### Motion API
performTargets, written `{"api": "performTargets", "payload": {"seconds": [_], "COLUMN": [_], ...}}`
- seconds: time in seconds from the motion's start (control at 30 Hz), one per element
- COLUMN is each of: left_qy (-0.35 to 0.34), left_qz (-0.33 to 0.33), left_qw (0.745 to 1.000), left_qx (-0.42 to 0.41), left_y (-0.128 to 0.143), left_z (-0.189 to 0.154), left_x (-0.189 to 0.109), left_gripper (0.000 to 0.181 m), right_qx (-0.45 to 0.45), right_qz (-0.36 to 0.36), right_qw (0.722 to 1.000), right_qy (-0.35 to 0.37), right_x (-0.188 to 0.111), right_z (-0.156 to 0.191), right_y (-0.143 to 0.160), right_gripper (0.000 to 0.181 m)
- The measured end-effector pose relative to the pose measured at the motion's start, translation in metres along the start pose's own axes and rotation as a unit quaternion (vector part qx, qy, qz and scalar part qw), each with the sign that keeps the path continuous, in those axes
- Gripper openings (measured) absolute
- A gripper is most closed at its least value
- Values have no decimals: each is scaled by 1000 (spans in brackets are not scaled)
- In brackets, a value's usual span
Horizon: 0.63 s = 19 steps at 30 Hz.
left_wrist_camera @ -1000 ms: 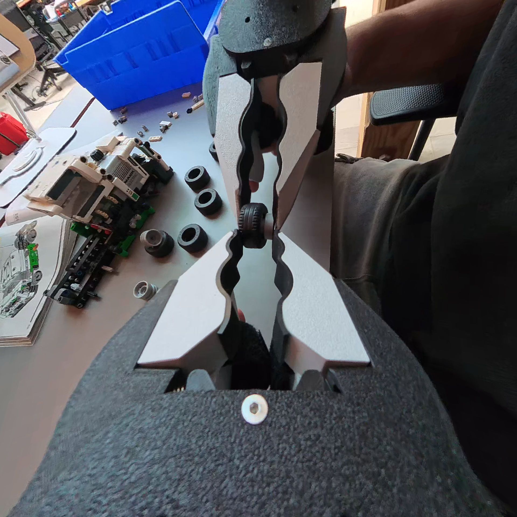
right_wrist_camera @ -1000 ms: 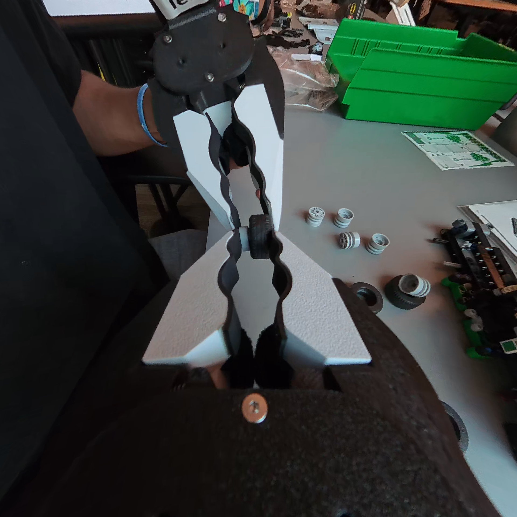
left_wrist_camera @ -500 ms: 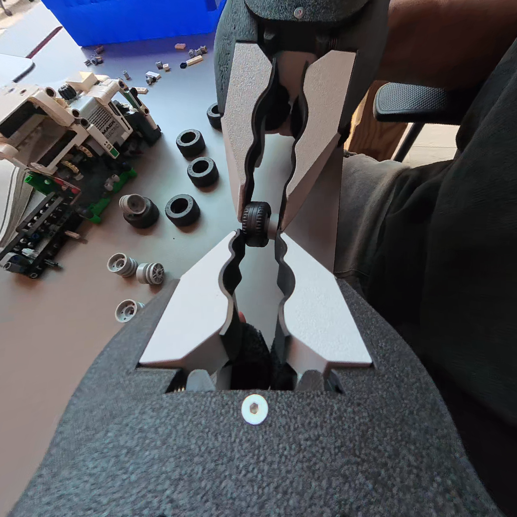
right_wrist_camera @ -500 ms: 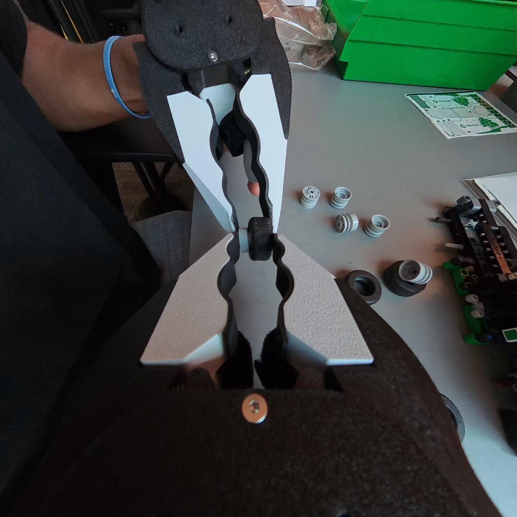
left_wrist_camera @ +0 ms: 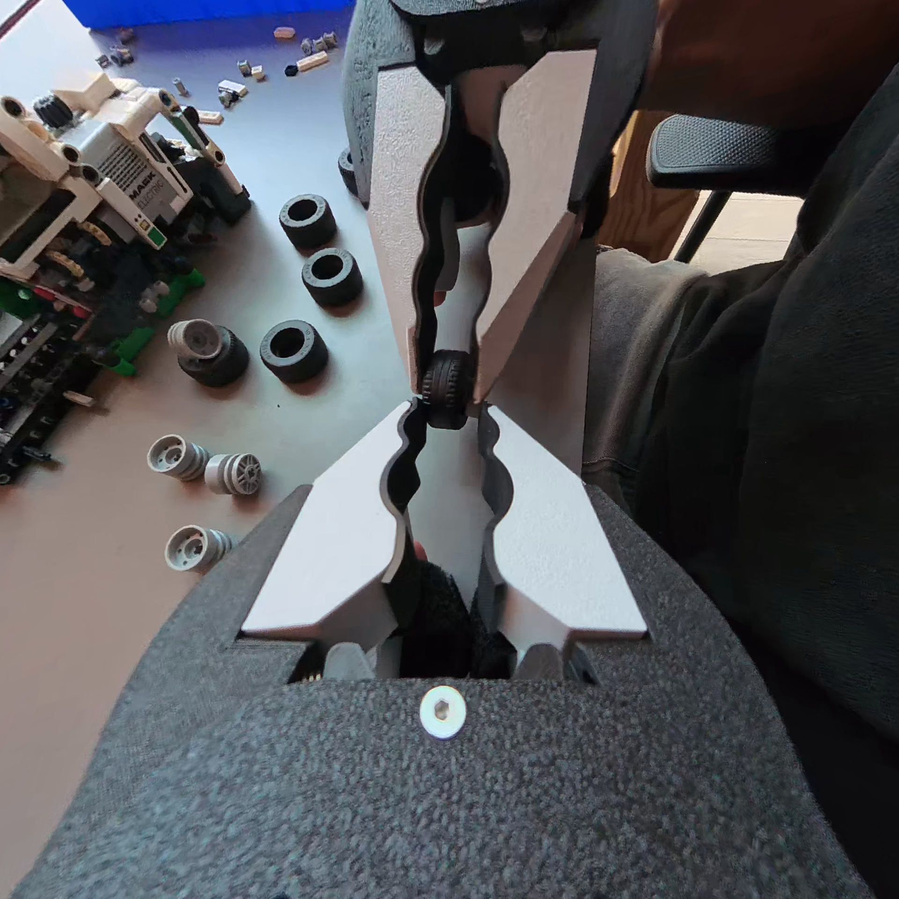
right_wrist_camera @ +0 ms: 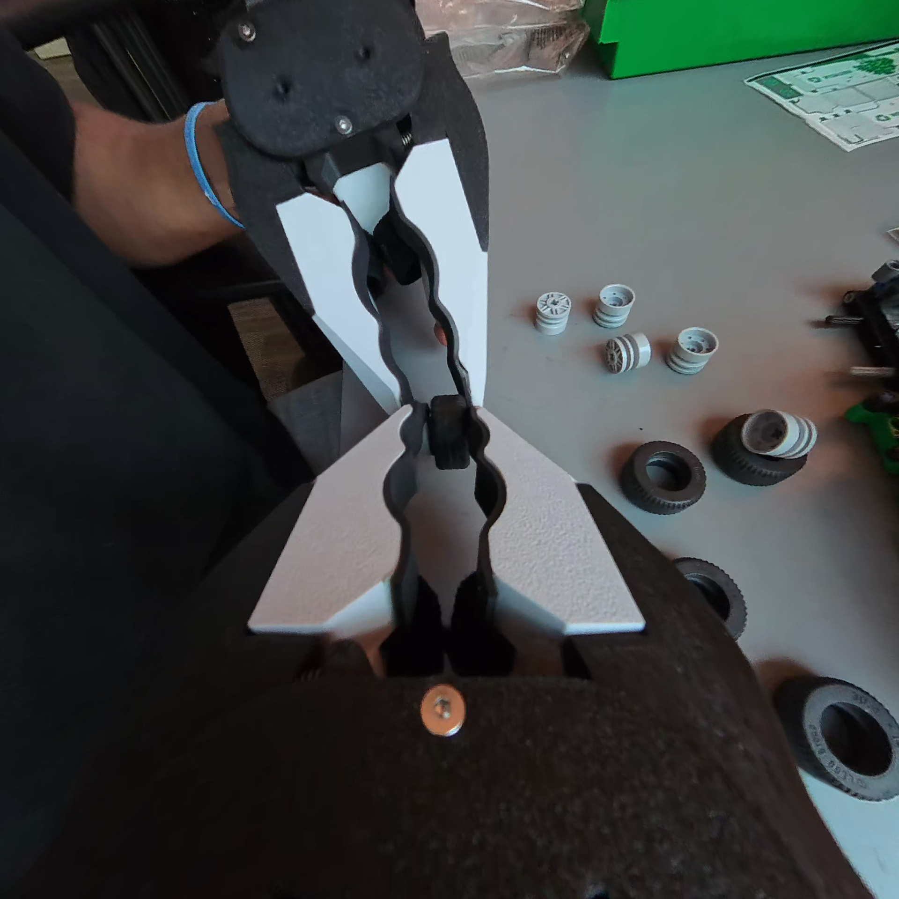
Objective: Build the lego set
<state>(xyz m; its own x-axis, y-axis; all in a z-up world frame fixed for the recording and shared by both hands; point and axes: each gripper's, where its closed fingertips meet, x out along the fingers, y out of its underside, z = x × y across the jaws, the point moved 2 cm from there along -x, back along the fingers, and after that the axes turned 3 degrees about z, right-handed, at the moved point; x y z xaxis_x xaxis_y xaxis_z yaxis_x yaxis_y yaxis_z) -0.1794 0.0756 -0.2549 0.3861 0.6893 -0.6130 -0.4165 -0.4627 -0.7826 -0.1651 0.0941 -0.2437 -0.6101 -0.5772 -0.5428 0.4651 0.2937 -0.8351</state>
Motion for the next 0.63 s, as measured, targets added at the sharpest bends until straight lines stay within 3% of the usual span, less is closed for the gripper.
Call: {"api": "performTargets", "payload": {"seconds": [0.03,0.23,0.33,0.4,0.63], "left_qy": [1,3,2,2,3], "left_qz": [3,34,35,36,36], "left_qw": [1000,999,999,999,999], "left_qx": [1,24,30,31,34], "left_y": [1,7,7,8,8], "left_z": [0,-6,-6,-6,-7], "left_x": [1,8,8,8,8], "left_gripper": [21,20,21,21,21], "right_qx": [5,11,20,22,-2], "right_qz": [3,40,44,47,59], "right_qw": [1000,999,996,997,997], "right_qy": [-4,-32,-69,-57,-45], "right_x": [0,3,1,2,3], "right_z": [0,5,11,7,7], "right_y": [1,11,13,13,16], "right_gripper": [18,19,32,22,22]}}
